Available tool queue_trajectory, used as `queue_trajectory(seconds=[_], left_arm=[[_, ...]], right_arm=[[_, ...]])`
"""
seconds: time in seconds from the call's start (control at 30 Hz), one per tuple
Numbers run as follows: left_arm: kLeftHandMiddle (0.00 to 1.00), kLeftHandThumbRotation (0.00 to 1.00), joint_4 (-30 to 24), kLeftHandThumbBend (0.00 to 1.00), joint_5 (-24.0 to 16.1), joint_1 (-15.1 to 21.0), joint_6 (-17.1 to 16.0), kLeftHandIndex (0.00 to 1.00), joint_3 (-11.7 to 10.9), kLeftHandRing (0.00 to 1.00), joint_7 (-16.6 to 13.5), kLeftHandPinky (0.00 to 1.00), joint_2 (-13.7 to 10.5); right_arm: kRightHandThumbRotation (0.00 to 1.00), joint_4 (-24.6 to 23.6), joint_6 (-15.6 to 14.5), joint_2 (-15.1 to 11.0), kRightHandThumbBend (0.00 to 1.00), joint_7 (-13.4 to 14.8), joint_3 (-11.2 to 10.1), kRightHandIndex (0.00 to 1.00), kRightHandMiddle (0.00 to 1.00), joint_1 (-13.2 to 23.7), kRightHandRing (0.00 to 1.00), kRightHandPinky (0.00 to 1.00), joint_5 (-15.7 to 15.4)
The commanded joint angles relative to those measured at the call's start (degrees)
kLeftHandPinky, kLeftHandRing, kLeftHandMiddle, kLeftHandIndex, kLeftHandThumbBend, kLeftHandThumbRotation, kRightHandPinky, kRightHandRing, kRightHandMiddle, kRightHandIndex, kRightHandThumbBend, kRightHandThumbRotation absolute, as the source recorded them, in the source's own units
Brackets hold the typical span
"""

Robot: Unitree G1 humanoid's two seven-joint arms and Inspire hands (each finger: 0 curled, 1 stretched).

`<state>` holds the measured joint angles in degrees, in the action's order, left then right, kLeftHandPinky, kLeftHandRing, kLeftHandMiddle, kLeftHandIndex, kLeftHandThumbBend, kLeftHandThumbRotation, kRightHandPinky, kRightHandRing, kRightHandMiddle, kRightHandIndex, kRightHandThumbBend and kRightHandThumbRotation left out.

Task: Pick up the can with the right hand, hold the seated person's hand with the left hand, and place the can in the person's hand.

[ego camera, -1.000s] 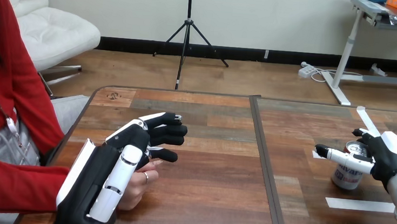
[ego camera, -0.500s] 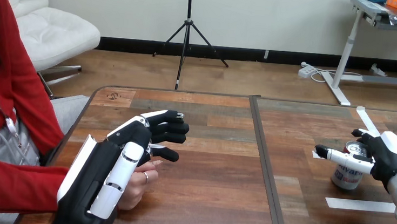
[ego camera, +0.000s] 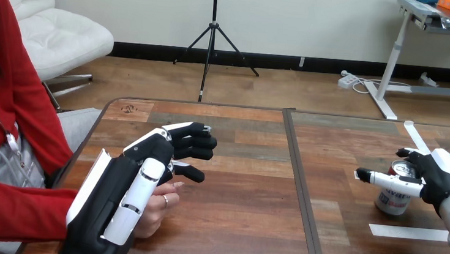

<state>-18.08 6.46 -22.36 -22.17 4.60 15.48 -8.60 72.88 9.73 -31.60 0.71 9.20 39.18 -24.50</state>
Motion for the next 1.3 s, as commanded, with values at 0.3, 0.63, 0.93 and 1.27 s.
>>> queue_trajectory(seconds=[0.3, 0.63, 0.93, 1.27], left_arm=[[0.71, 1.0, -1.06, 0.37, 0.34, 3.05, -0.68, 0.7, -0.71, 0.71, 0.01, 0.56, -0.11], [0.7, 1.0, -0.65, 0.37, 0.27, 3.31, -1.02, 0.69, -0.8, 0.7, 0.23, 0.55, -0.15], [0.7, 1.0, -0.49, 0.37, -0.12, 3.54, -1.2, 0.69, -0.93, 0.7, 0.33, 0.54, -0.16], [0.69, 1.0, -0.48, 0.36, 0.0, 3.65, -1.19, 0.67, -1.07, 0.68, 0.32, 0.53, -0.02]], right_arm=[[0.39, 0.03, 0.72, 0.65, 0.99, -1.81, 0.34, 0.85, 0.87, 1.45, 0.85, 0.73, 0.73], [0.23, -0.1, 1.77, 0.46, 0.91, -0.98, 0.01, 0.79, 0.82, 1.42, 0.79, 0.71, 0.84], [0.06, -0.09, 2.79, 0.48, 0.86, 0.28, -0.29, 0.72, 0.72, 1.35, 0.68, 0.62, 1.04], [0.0, -0.23, 3.7, 0.43, 0.81, 1.32, -0.56, 0.65, 0.62, 1.25, 0.57, 0.53, 1.23]])
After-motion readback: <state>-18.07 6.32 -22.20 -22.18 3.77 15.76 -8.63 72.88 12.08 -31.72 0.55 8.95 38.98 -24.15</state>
